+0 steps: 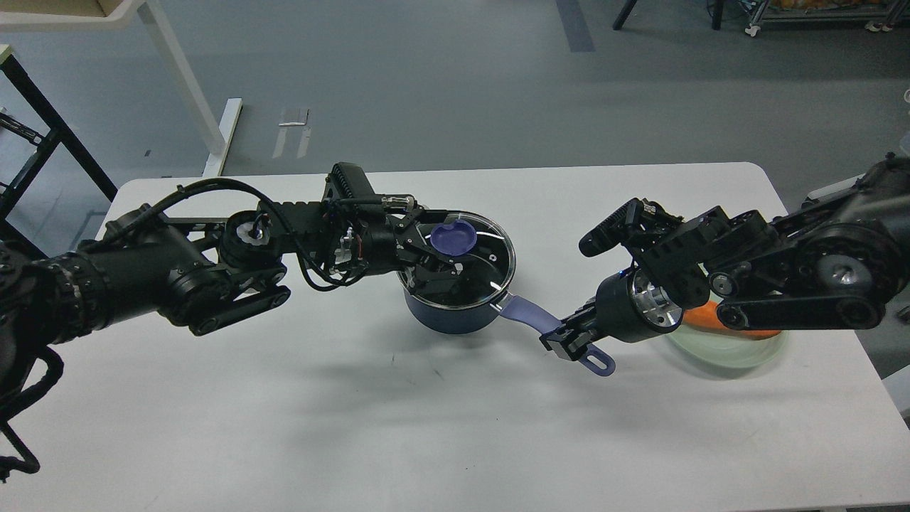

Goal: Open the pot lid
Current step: 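Lower the left gripper onto the purple knob and grasp it, then lift the glass lid off the pan with the left gripper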

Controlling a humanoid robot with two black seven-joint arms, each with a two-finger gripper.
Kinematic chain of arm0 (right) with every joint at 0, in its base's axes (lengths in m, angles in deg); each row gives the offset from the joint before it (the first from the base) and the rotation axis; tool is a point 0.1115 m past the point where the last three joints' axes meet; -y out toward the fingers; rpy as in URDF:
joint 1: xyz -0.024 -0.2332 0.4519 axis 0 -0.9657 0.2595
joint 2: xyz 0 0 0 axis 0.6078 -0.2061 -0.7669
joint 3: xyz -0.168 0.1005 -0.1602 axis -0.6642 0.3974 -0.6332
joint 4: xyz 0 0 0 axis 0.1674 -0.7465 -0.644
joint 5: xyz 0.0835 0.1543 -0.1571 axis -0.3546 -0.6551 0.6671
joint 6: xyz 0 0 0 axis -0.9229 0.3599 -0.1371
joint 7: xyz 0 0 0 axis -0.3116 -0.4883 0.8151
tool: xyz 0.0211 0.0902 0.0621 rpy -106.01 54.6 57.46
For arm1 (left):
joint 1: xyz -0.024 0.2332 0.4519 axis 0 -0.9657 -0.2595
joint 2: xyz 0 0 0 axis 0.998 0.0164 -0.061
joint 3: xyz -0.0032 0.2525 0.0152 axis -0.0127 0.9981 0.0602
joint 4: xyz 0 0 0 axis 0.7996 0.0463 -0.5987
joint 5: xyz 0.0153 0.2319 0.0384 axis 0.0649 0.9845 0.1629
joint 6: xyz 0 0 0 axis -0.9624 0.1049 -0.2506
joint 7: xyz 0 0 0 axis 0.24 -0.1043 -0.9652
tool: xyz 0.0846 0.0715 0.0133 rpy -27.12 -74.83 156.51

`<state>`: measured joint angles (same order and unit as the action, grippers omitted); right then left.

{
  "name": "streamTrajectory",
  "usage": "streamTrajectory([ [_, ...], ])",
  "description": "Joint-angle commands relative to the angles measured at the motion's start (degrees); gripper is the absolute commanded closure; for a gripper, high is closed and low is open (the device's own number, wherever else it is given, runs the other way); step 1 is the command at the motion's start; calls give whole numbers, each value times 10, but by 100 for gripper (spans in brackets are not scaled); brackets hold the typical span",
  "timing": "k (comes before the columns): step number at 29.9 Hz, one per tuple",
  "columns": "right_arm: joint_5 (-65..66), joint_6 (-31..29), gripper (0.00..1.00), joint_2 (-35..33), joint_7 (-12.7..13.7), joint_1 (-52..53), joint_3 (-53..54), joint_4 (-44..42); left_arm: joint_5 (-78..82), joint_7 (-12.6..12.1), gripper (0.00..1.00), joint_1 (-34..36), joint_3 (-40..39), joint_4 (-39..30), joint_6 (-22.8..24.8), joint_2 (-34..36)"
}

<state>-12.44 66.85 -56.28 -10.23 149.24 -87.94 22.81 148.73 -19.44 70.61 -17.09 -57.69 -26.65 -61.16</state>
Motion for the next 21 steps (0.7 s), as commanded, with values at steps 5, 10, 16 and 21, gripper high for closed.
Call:
streamTrajectory([
  [5,-1,0,71,0,0,-1,0,0,3,14,46,0,13,0,0,2],
  [10,0,0,71,0,0,-3,0,0,1,15,53,0,13,1,0,3],
  [16,0,0,71,-1,0,-4,0,0,-2,28,57,4,7,-3,0,10],
  [21,1,0,71,-3,0,-4,1,-2,-24,36,57,25,3,-7,1,28],
])
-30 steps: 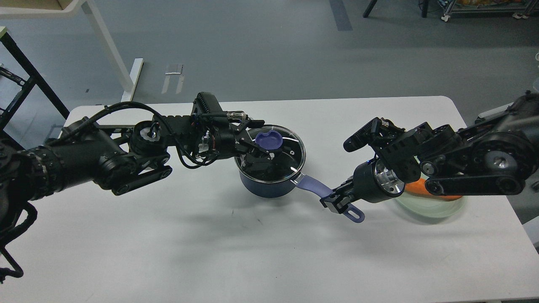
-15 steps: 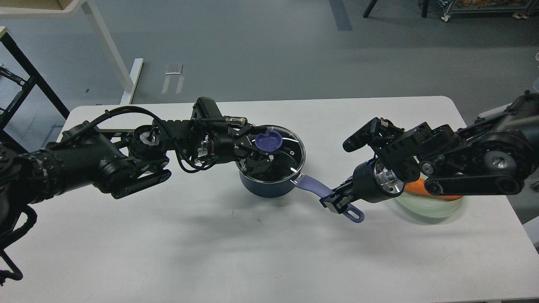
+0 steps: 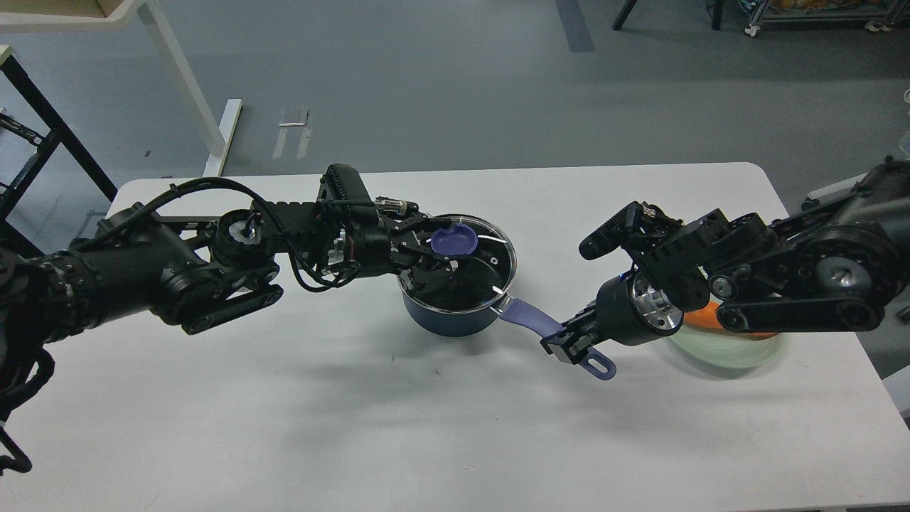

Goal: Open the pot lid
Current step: 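Lift the glass lid off the pan with the left gripper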

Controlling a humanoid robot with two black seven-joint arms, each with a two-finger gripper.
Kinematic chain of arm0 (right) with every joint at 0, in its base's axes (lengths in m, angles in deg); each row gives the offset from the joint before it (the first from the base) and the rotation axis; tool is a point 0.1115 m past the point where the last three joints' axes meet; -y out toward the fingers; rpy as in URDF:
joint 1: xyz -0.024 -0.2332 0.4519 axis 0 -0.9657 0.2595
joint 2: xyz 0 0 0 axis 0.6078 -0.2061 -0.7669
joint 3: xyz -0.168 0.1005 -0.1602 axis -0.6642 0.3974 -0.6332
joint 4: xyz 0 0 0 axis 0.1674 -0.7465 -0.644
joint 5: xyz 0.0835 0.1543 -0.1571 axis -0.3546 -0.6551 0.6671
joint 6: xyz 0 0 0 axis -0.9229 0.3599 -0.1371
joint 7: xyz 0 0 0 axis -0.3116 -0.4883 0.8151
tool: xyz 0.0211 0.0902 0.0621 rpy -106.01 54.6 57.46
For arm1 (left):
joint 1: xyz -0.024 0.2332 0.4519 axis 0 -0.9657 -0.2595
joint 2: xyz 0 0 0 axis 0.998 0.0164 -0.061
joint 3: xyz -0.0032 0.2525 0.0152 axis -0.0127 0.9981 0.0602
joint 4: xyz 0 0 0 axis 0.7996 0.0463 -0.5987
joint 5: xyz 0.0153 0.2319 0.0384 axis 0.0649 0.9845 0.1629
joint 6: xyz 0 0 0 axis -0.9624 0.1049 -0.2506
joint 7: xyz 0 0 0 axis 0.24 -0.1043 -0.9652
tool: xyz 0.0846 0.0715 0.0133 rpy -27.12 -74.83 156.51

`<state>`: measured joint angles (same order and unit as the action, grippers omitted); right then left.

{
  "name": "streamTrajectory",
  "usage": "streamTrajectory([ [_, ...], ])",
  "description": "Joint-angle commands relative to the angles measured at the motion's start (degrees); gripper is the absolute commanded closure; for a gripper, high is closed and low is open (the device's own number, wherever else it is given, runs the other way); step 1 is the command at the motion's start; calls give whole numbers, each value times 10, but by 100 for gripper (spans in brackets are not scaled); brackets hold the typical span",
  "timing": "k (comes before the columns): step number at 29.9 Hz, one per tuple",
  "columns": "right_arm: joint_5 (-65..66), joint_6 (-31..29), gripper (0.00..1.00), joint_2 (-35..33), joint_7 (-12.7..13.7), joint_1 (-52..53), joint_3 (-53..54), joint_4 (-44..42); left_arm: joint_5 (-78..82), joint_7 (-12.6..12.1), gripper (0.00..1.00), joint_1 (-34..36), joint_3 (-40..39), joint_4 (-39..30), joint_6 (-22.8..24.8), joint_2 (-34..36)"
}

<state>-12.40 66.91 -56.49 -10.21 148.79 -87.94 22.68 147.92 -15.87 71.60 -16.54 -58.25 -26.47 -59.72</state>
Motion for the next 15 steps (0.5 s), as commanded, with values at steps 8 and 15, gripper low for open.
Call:
streamTrajectory([
  [8,1,-1,71,1,0,0,1,-1,-48,0,57,47,-2,-4,3,87],
  [15,1,-1,71,1,0,0,1,-1,-50,0,57,30,7,-3,2,186],
])
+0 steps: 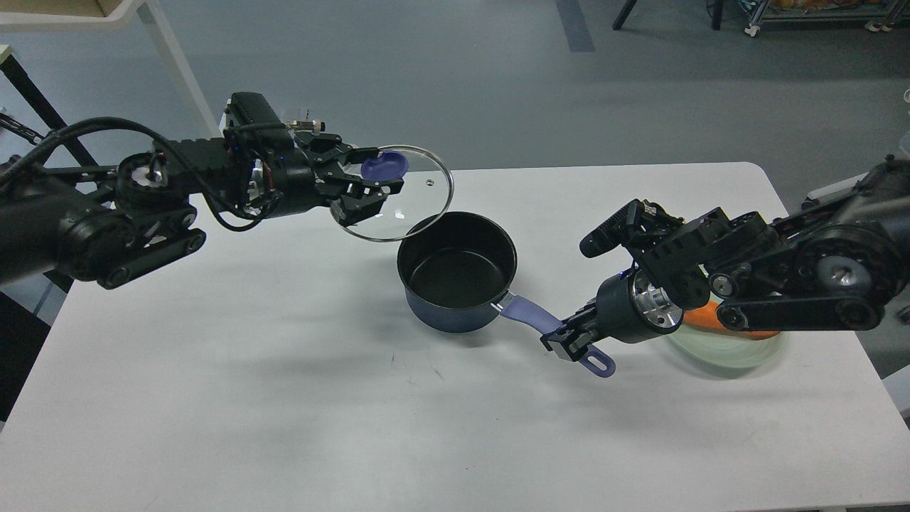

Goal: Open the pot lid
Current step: 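Lift the glass lid off the pan with the left gripper, then lower the lid onto the table beside the pan and release it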

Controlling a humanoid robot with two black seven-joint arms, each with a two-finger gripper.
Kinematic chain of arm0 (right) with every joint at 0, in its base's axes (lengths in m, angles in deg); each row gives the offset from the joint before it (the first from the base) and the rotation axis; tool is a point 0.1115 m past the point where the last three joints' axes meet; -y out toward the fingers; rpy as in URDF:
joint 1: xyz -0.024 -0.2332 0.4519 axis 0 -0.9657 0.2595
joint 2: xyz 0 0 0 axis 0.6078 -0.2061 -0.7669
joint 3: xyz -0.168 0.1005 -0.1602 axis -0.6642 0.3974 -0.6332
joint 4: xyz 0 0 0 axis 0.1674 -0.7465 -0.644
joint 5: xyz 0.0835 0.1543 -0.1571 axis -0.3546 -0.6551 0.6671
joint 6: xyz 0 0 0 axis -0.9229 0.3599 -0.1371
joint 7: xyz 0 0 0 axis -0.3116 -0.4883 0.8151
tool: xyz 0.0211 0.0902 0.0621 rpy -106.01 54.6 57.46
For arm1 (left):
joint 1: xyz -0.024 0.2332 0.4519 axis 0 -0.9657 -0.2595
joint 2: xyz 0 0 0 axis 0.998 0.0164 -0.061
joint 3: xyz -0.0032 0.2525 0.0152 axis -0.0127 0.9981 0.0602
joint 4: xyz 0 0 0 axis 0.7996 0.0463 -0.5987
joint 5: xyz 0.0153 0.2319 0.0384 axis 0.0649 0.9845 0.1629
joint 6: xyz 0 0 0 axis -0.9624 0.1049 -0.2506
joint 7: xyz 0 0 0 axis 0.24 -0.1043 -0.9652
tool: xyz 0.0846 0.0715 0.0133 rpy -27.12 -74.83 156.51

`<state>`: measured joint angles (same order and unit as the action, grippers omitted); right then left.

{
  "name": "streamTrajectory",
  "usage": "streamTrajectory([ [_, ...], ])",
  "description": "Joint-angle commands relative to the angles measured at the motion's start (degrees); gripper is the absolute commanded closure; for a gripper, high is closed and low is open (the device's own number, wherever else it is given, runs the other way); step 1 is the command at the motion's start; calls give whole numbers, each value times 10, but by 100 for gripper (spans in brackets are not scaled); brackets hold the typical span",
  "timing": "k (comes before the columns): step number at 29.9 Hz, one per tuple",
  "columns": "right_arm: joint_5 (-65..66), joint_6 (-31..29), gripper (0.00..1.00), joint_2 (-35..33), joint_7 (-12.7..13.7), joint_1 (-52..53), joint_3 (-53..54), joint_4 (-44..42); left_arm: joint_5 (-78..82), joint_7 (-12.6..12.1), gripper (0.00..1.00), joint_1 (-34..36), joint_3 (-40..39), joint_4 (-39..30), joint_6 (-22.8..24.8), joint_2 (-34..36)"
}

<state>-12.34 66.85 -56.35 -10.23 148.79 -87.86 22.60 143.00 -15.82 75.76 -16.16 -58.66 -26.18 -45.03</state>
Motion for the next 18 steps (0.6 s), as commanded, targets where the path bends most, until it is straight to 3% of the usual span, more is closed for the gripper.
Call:
streamTrajectory([
  [1,0,0,71,0,0,0,0,0,0,0,57,-26,3,1,-3,56],
  [8,0,0,71,-2,0,-1,3,0,4,0,57,-119,3,9,-21,120],
  [18,1,0,71,-4,0,-2,5,0,0,0,56,-202,3,84,-68,113],
])
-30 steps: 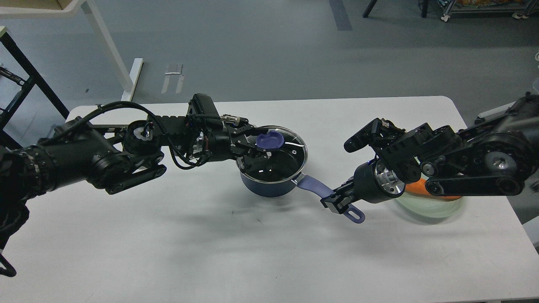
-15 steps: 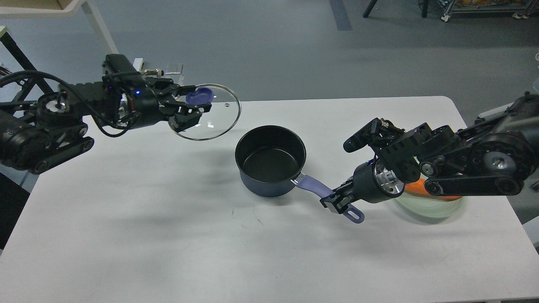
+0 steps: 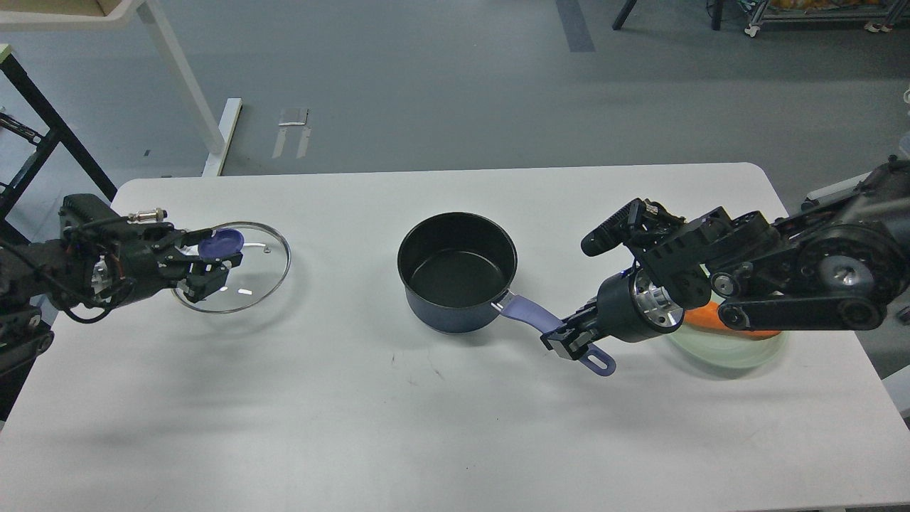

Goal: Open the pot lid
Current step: 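Lower the lid onto the table beside the pan and release it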

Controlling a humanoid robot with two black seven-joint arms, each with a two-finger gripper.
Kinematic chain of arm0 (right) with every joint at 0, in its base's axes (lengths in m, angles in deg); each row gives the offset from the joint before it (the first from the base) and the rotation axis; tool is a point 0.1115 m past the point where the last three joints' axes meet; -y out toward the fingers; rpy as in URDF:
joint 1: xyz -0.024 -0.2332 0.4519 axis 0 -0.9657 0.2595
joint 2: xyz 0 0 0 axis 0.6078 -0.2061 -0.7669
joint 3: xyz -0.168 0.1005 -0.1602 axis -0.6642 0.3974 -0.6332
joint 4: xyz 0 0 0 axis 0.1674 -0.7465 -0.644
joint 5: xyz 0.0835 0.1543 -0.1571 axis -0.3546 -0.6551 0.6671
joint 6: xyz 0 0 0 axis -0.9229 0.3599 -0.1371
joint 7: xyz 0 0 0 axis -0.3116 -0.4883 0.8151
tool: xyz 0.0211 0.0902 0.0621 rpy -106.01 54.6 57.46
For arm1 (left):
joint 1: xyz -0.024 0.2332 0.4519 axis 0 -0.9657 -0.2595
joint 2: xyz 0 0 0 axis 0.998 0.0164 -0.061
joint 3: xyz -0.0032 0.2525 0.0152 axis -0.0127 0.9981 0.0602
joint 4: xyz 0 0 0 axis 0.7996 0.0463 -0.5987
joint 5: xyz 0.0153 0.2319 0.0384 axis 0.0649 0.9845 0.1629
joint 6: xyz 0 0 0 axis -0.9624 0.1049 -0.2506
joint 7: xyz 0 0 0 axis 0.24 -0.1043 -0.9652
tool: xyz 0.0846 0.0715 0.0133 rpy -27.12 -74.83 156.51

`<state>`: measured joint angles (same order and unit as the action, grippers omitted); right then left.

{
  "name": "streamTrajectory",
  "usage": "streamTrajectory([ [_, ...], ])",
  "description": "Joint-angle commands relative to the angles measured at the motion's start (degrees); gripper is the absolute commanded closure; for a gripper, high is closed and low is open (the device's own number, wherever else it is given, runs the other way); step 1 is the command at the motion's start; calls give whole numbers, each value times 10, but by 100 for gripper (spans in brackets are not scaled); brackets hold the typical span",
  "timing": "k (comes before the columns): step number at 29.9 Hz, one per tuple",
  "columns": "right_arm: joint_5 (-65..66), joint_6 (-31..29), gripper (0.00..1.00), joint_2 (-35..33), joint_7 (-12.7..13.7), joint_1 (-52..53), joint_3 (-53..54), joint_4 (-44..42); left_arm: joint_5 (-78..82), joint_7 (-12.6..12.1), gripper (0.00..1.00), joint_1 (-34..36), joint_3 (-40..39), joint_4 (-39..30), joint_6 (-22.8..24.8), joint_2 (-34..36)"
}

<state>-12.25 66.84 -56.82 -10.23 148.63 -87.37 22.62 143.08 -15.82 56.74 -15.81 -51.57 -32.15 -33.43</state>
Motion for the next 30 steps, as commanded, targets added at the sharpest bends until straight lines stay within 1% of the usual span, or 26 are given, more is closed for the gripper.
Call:
streamTrajectory([
  [1,0,0,71,0,0,0,0,0,-1,0,56,-14,-1,13,-9,-3],
  [17,0,-1,71,-1,0,-1,-1,1,0,0,54,-31,3,13,-10,-4],
  [22,0,0,71,1,0,-1,-1,0,-1,0,50,-31,2,13,-10,-4],
  [25,0,0,71,2,0,0,0,0,-1,0,46,-30,2,13,-10,-4],
  [28,1,0,70,2,0,-1,0,0,-2,0,37,-31,2,13,-11,-4],
  [30,1,0,69,2,0,-1,0,0,-3,0,34,-31,2,13,-11,-5],
])
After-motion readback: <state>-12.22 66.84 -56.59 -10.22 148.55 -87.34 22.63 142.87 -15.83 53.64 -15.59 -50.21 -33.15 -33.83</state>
